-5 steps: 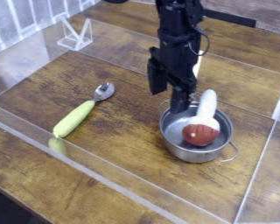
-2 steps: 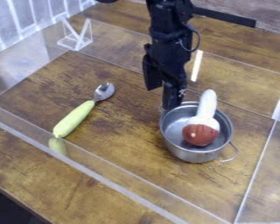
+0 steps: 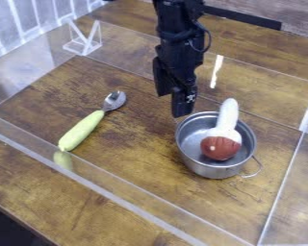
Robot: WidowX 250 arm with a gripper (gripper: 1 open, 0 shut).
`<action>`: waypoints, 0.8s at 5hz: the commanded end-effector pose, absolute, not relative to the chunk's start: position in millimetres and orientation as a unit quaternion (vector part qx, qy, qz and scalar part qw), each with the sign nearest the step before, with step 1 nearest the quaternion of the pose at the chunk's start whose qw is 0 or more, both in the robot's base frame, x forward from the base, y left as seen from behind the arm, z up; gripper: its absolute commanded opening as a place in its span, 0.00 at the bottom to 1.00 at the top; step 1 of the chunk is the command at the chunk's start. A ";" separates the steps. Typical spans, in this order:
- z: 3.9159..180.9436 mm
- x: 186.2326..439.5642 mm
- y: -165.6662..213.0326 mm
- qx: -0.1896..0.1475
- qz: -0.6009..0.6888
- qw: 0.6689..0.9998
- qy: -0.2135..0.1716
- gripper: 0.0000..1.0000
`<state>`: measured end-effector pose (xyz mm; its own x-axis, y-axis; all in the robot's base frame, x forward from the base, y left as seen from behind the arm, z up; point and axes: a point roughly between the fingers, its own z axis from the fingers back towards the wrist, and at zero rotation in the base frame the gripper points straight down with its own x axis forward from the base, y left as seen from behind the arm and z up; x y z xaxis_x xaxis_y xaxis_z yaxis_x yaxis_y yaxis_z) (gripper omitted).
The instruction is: Put the mushroom in the silver pot
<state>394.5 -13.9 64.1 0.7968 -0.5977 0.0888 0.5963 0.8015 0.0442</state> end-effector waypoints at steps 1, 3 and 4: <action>104.4 403.3 -18.6 0.019 -0.331 0.938 -0.097 0.00; 103.9 402.4 -22.4 0.013 -0.351 0.931 -0.100 1.00; 97.4 403.8 -29.0 0.011 -0.367 0.924 -0.103 1.00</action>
<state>398.1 -26.0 67.3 0.7258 -0.6774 0.1201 0.6778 0.7339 0.0434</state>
